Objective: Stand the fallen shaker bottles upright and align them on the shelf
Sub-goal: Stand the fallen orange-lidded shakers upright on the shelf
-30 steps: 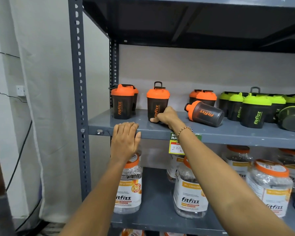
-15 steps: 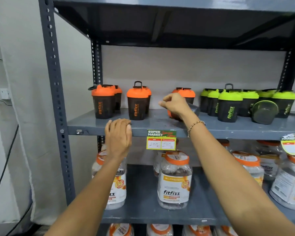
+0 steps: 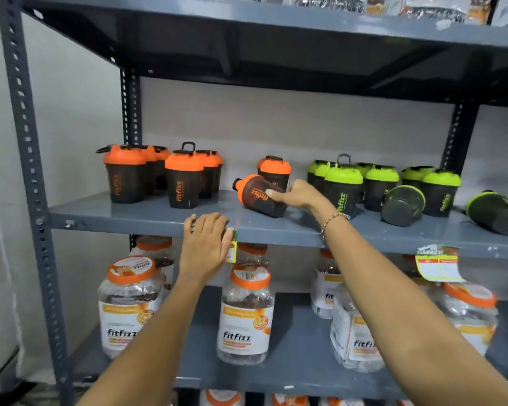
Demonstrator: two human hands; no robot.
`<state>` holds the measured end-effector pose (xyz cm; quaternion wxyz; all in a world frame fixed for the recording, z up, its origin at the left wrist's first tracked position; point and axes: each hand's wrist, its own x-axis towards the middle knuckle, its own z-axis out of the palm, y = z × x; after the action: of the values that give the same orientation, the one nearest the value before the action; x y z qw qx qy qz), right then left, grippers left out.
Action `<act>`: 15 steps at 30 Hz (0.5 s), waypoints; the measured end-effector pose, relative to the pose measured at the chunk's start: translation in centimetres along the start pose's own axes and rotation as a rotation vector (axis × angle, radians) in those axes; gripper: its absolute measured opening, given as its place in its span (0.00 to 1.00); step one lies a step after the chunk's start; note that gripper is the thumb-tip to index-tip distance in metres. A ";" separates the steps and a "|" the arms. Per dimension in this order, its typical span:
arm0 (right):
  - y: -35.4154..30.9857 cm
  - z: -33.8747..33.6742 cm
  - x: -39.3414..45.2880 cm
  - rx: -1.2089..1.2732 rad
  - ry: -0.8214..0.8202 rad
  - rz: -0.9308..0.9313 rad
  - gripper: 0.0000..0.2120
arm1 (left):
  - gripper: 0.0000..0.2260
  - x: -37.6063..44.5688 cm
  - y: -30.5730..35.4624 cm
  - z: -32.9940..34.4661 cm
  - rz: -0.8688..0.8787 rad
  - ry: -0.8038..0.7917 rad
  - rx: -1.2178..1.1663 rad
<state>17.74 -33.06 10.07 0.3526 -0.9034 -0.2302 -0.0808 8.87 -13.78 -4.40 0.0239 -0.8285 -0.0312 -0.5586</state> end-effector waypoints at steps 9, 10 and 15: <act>0.5 0.0 1.4 -0.003 -0.133 0.017 0.26 | 0.15 -0.1 -0.3 0.6 0.018 0.009 0.030; 0.5 -0.3 1.4 0.011 -0.128 0.027 0.24 | 0.15 -0.1 -0.3 0.5 0.023 0.008 0.025; 0.8 -0.6 0.3 0.617 -0.145 0.225 0.21 | 0.15 0.0 -0.7 0.5 0.061 0.025 0.006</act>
<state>18.43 -33.85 10.16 0.5989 -0.7772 -0.1672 0.0967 9.27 -13.03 -4.63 0.0439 -0.8221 -0.0074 -0.5676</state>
